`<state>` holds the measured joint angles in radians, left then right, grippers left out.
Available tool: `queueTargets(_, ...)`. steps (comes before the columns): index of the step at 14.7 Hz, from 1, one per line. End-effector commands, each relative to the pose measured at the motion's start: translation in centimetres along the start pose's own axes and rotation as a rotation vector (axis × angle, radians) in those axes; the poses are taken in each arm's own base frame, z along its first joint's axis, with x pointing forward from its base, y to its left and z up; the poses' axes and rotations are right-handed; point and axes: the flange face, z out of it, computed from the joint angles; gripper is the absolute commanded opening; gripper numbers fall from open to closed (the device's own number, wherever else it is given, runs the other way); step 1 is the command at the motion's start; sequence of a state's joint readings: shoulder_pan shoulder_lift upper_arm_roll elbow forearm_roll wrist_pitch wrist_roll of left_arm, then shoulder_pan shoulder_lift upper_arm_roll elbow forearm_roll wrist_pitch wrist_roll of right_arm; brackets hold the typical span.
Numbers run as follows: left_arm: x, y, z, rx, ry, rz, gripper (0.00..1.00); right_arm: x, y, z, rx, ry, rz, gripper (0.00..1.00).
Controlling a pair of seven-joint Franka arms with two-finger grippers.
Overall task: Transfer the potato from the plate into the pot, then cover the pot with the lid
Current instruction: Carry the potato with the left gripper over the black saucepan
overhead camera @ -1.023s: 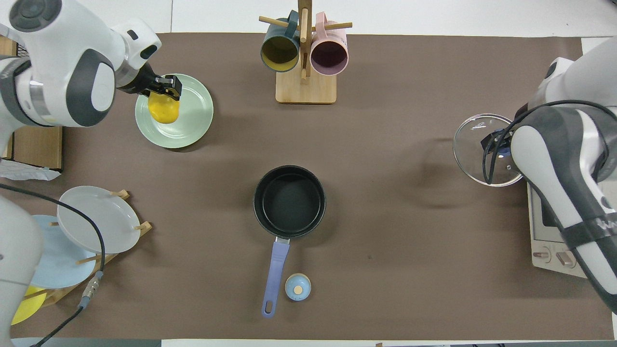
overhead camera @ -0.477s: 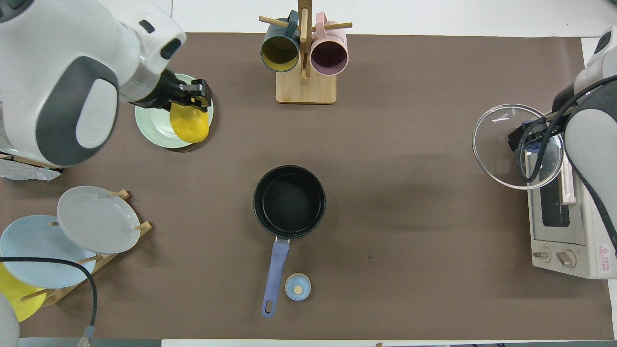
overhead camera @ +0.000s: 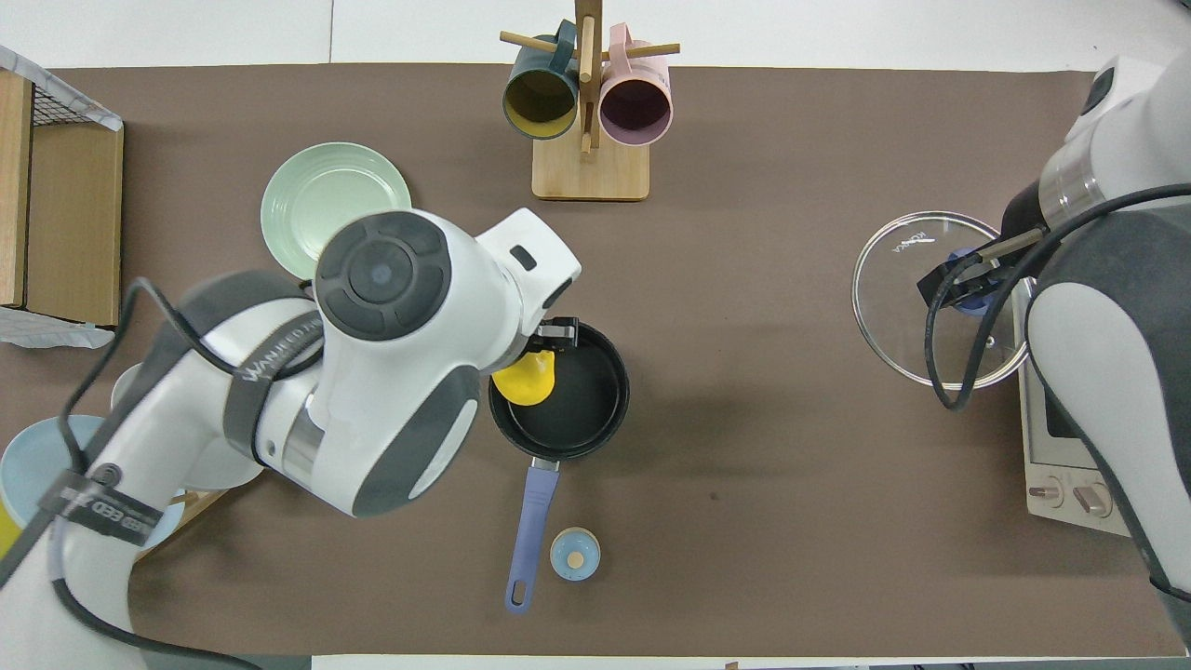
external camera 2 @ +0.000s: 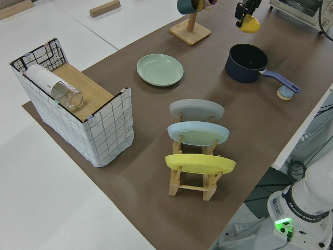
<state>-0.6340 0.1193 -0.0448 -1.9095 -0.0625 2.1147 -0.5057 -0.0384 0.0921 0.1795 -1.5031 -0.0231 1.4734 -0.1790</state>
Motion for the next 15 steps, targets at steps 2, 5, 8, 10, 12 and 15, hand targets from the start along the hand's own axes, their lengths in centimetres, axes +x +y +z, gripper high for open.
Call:
queueTargets(2,-2.4,-0.8,4.7,-0.009,0.017,-0.009,0.00,-0.3,0.3,-0.4,0.039,0.005,0.058,0.00)
queueTargets(5,-3.3,0.5,6.9,-0.013,0.020,0.004,0.00,-0.3,0.1,-0.3,0.040,0.005,0.057,0.00)
queueTargets(8,-3.2,0.7,8.6,-0.006,0.017,0.010,0.00,-0.3,-0.2,-0.4,0.038,0.010,0.054,0.00)
queueTargets(10,-3.5,1.5,10.3,-0.003,0.012,0.023,0.00,-0.3,-0.2,-0.4,0.038,0.010,0.052,0.00)
queueTargets(12,-3.4,1.4,11.0,0.002,0.010,0.024,0.00,-0.3,-0.2,-0.4,0.038,0.010,0.052,0.00)
queueTargets(15,-3.6,1.4,11.2,0.007,0.004,0.028,0.00,-0.2,-0.3,-0.4,0.037,0.019,0.053,0.00)
